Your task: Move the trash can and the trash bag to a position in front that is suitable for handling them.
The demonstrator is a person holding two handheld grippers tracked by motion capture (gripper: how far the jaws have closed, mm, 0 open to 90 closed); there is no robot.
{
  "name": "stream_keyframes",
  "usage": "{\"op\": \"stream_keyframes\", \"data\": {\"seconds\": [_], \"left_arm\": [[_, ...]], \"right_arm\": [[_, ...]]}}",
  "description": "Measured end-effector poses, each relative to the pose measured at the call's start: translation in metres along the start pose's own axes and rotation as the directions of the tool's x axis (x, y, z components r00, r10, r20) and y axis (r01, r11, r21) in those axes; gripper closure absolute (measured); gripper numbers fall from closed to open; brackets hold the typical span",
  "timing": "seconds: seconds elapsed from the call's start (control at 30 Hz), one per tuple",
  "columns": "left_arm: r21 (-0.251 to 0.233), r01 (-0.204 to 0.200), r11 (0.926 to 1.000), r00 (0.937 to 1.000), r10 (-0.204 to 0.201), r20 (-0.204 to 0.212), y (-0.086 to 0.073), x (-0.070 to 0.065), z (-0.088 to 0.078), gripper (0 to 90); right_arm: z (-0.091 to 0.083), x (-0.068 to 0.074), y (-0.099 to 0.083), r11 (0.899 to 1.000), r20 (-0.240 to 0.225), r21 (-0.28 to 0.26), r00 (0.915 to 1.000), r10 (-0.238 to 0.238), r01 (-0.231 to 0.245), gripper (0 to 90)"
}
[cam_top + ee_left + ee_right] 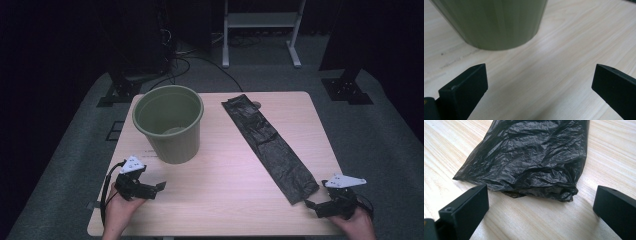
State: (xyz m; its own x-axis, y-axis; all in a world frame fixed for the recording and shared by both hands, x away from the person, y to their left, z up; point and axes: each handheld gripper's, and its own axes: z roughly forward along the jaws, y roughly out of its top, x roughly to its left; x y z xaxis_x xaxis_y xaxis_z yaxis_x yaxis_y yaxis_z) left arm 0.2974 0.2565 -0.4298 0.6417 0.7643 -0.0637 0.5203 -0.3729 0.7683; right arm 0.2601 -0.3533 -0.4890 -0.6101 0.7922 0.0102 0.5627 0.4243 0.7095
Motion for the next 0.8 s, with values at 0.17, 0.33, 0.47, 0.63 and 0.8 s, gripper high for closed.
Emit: {"op": "stream_keyframes", "data": {"seconds": [0.17, 0.33, 0.47, 0.63, 0.8], "left_arm": [[-0.025, 0.001, 0.9997, 0.9999, 0.000, 0.012, 0.015, 0.000, -0.008, 0.0], [-0.036, 0.003, 0.9994, 0.9998, -0.002, 0.021, 0.027, 0.002, -0.014, 0.0], [-0.040, -0.002, 0.9992, 0.9999, 0.003, 0.016, 0.038, 0.005, -0.019, 0.0], [-0.052, -0.004, 0.9986, 0.9999, 0.005, 0.015, 0.053, 0.010, -0.027, 0.0], [-0.077, 0.003, 0.9970, 0.9998, -0.002, 0.018, 0.068, 0.013, -0.036, 0.0]], "right_arm": [[0.000, 0.000, 0.000, 1.000, 0.001, 0.000, 1.0000, 0.001, -0.001, 0.0], [0.000, 0.000, 0.000, 1.000, 0.001, 0.000, 1.0000, 0.002, -0.002, 0.0], [0.000, 0.000, 0.000, 1.000, 0.002, 0.000, 1.0000, 0.002, -0.002, 0.0], [0.000, 0.000, 0.000, 1.000, 0.002, 0.000, 1.0000, 0.002, -0.002, 0.0], [0.000, 0.000, 0.000, 1.000, 0.003, 0.000, 1.0000, 0.003, -0.003, 0.0]]}}
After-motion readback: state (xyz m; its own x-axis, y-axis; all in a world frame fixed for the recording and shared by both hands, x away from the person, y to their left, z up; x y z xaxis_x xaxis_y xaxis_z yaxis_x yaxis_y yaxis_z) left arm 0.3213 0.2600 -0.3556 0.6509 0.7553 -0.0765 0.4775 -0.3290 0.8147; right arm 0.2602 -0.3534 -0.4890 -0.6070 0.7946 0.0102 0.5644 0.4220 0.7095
